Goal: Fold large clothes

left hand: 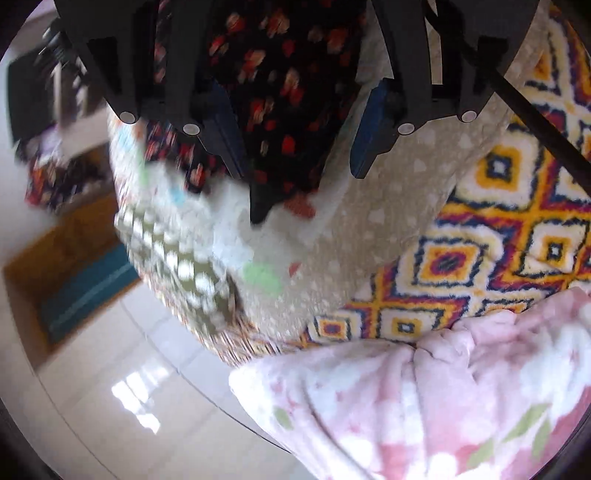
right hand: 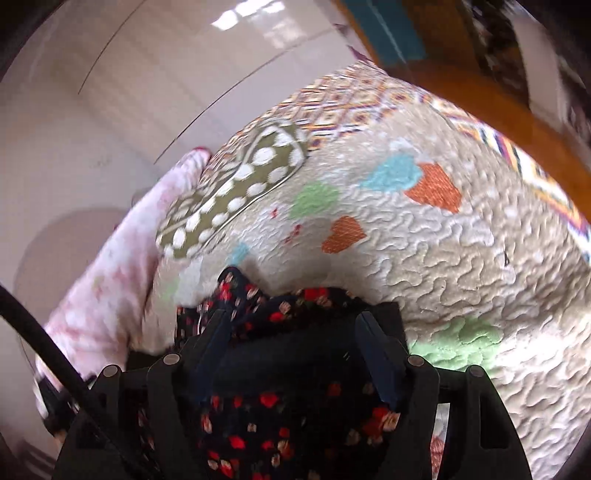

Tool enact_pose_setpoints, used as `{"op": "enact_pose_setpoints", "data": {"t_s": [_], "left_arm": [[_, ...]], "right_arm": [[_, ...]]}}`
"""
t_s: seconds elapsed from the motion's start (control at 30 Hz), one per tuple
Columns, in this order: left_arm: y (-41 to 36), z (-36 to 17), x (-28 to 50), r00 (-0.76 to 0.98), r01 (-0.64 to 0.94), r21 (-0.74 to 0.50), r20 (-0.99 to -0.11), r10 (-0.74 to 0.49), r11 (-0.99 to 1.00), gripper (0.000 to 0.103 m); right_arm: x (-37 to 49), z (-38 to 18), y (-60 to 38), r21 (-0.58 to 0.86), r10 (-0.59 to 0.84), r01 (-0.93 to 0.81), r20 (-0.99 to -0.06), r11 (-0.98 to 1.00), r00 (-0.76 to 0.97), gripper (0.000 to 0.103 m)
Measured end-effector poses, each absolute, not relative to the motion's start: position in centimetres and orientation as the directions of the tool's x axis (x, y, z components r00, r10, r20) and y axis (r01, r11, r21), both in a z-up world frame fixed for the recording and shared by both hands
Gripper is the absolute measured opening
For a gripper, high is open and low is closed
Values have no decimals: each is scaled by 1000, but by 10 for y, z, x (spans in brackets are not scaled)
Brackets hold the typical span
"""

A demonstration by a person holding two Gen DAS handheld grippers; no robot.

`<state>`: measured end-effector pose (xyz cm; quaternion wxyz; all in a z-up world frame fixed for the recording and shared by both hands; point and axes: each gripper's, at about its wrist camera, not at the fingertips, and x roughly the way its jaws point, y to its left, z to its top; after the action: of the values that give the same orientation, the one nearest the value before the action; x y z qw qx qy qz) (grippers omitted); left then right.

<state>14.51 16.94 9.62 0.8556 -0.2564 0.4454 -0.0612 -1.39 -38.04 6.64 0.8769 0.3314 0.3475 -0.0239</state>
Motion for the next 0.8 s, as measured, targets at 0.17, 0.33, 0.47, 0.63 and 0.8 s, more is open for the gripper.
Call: {"op": "enact_pose_setpoints", "data": {"t_s": [0.17, 0.33, 0.47, 0.63, 0.8], "left_arm": [[147, 74, 103, 548, -18, -384, -776, -312, 923, 58], [130, 39, 62, 511, 27, -260, -827, -236, 965, 63], [134, 20, 50, 511, 42, -193, -839, -187, 980, 71], [153, 40, 21, 564, 45, -190, -805, -182, 981, 72], [167, 53, -25, 617, 40, -194, -767, -177, 980, 73]], "right_arm": [[-23, 70, -313, 457, 252, 124, -673, 881, 695, 50], [-11, 36, -251, 354, 239, 70, -750, 933, 617, 47], [6, 1, -229, 253, 140, 125, -813, 959, 565, 50], [2, 13, -216, 154, 45, 151, -829, 976, 558, 52], [-25, 56, -168, 113, 87, -3, -754, 994, 651, 51]]}}
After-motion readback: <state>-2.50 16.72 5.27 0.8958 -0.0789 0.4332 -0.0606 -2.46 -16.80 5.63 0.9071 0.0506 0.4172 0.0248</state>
